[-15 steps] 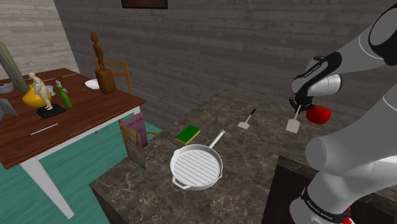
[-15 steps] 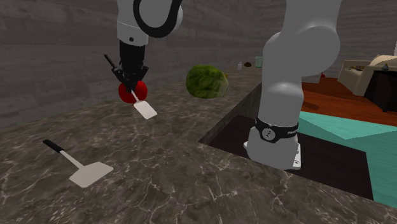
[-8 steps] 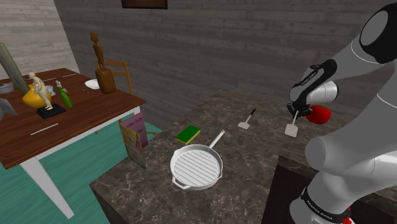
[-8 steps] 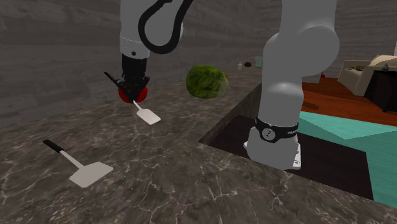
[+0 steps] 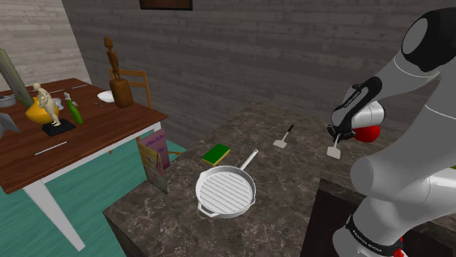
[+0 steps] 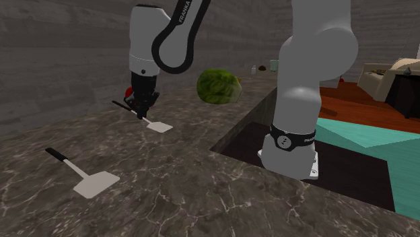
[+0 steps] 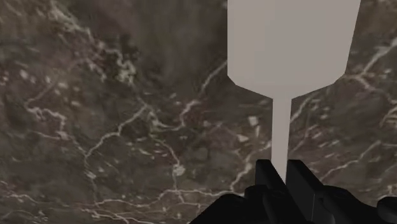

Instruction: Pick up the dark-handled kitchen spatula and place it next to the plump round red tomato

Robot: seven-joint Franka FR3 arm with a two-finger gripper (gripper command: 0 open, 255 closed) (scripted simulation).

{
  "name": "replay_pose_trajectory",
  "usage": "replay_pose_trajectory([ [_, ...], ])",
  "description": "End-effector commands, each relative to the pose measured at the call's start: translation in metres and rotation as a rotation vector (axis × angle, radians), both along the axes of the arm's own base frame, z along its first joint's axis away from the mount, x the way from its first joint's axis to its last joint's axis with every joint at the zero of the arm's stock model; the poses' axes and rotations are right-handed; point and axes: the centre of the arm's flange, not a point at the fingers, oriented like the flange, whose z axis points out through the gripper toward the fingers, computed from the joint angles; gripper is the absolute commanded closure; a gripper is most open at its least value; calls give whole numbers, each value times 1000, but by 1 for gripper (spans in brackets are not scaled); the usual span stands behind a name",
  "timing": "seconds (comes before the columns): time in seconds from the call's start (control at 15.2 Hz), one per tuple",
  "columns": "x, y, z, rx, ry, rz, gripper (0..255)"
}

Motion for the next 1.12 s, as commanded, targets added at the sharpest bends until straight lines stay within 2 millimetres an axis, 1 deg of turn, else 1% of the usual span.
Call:
replay_pose_trajectory([
  [0.0, 0, 1, -12, 0, -1, 0, 255],
  [0.07, 0, 1, -17, 0, -1, 0, 255],
  [0.53, 0, 1, -17, 0, -1, 0, 255],
  [0.59, 0, 1, -17, 0, -1, 0, 0],
  [0.92, 0, 1, -17, 0, -1, 0, 0],
  [1.06, -1, 9, 8, 0, -1, 0, 0],
])
